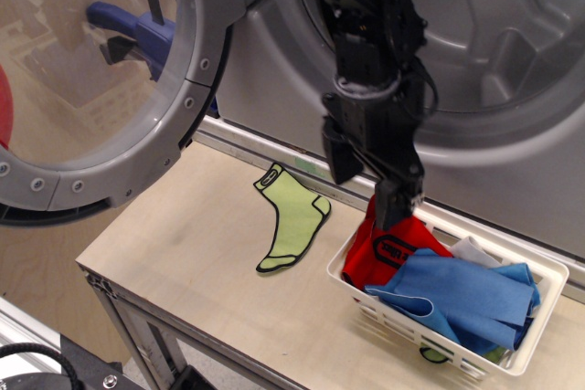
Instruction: Put clothes in laundry machine
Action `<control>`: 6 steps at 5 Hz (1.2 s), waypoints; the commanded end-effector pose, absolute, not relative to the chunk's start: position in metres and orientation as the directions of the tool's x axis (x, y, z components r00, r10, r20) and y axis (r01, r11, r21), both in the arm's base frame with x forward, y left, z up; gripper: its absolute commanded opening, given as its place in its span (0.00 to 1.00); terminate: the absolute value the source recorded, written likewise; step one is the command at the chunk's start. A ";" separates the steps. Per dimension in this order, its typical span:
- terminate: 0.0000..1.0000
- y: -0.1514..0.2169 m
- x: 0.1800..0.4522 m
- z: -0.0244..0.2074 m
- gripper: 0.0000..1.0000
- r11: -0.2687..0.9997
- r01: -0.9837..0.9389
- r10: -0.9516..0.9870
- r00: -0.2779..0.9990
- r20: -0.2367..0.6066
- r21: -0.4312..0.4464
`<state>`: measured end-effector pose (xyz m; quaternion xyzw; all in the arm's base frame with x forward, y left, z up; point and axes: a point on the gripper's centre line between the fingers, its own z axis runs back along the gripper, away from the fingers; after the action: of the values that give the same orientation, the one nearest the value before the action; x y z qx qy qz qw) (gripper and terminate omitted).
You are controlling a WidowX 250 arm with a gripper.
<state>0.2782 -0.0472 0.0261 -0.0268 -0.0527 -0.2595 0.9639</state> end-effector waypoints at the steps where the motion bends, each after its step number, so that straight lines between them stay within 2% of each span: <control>1: 0.00 -0.048 0.272 0.020 1.00 0.764 0.645 -0.636 0.755 0.159 -0.001; 3: 0.00 -0.064 0.276 0.005 1.00 0.662 0.749 -0.738 0.647 0.190 0.022; 6: 0.00 -0.102 0.264 -0.022 1.00 0.686 0.728 -0.718 0.672 0.183 0.019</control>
<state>0.2624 -0.1095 -0.0308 -0.0281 -0.0729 -0.3914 0.9169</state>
